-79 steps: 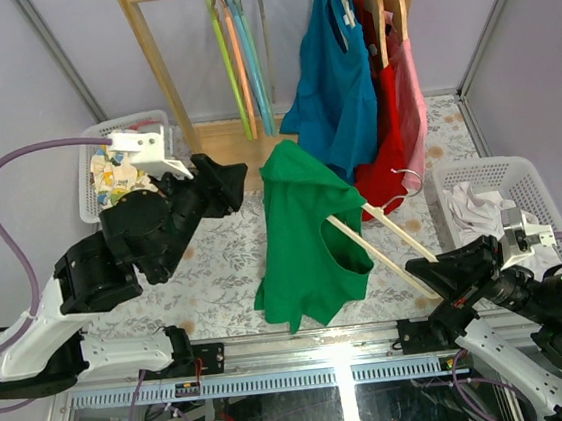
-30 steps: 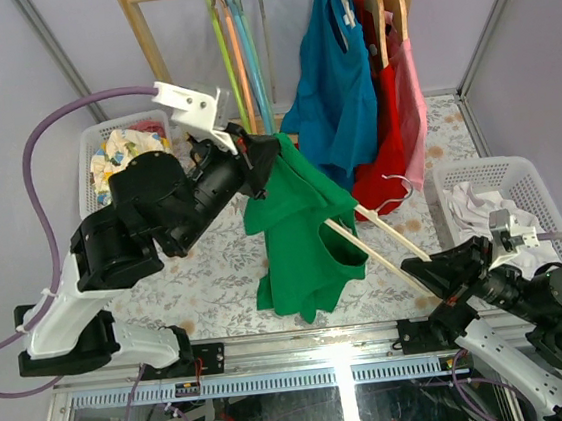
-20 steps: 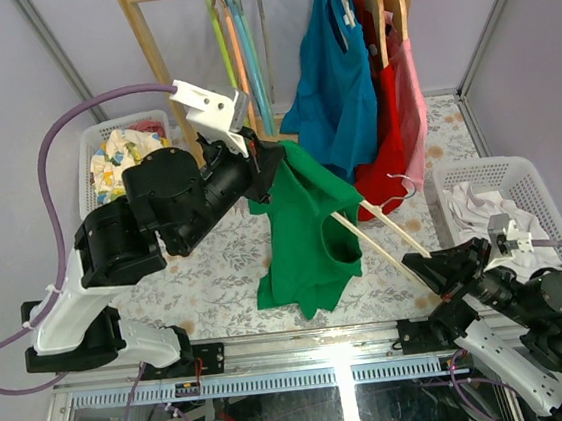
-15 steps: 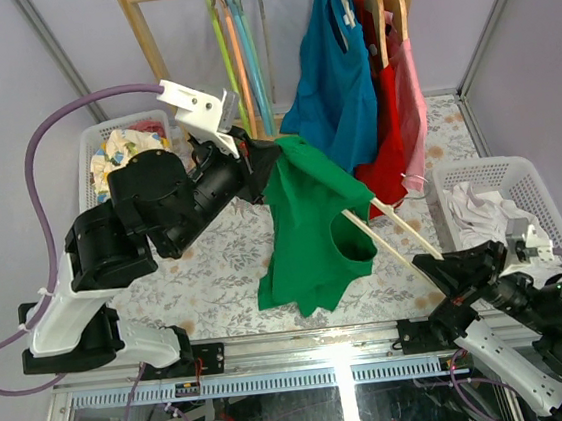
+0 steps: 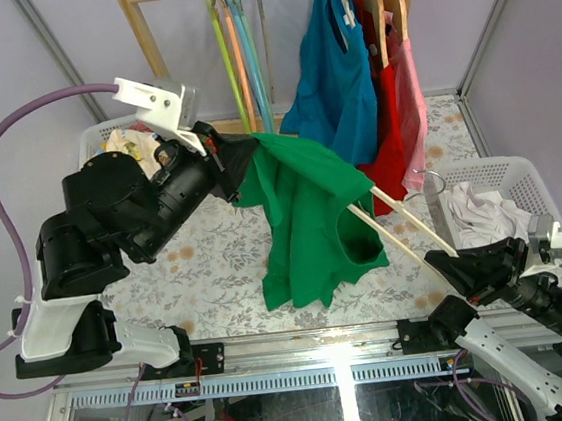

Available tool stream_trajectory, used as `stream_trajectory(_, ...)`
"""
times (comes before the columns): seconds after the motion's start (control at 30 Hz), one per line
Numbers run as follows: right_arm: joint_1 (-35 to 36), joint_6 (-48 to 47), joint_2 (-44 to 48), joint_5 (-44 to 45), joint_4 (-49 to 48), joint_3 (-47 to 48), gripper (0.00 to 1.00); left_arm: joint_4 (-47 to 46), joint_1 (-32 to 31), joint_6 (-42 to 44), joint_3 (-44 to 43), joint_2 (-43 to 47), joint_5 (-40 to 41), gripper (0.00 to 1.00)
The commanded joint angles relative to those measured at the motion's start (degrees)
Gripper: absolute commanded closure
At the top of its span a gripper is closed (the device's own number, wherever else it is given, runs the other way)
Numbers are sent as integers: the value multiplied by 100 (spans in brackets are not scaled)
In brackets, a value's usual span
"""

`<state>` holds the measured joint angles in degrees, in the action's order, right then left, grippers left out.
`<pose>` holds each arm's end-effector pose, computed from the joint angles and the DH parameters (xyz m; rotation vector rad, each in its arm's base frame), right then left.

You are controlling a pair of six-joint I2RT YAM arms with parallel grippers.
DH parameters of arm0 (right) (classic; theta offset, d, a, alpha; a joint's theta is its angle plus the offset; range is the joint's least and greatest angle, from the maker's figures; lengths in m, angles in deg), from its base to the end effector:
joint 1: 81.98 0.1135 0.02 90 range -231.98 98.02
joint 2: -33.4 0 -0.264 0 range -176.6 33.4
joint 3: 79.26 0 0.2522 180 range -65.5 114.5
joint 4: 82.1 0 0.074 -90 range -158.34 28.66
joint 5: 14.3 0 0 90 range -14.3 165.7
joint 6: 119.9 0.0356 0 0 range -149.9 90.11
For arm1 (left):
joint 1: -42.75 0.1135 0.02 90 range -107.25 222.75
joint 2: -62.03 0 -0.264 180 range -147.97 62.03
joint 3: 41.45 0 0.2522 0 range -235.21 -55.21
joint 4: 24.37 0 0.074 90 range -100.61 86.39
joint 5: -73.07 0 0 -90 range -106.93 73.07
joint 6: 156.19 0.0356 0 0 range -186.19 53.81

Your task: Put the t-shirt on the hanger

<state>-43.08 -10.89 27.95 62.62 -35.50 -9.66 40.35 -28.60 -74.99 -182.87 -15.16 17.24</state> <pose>-0.0278 -0.0121 0.3983 -0.4327 1.2683 1.0078 0.0748 -0.1590 0.5972 0.3990 1.5624 -0.6218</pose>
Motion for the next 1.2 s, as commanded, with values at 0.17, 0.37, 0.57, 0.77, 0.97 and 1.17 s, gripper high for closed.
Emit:
stream_trajectory(0.17, -22, -471, -532, 348, 134, 572, 100, -85, -35, 335, -333, 7, 81, 100)
stream_trajectory(0.37, -22, -667, -730, 354, 108, 582, 100, -27, -36, 433, -577, -70, 39, 100)
stream_trajectory(0.57, -22, -1024, -1012, 537, 470, 907, 100, -23, -27, 507, -627, -82, 11, 100)
stream_trajectory(0.77, -22, -1158, -1237, 792, 856, 1064, 100, -35, -32, 536, -612, -137, 8, 100)
stream_trajectory(0.97, -23, -1176, -1252, 903, 764, 1017, 100, -42, -31, 532, -616, -176, -28, 100)
stream_trajectory(1.17, -22, -553, -520, 131, -967, 112, 100, -23, -36, 472, -354, -150, -3, 99)
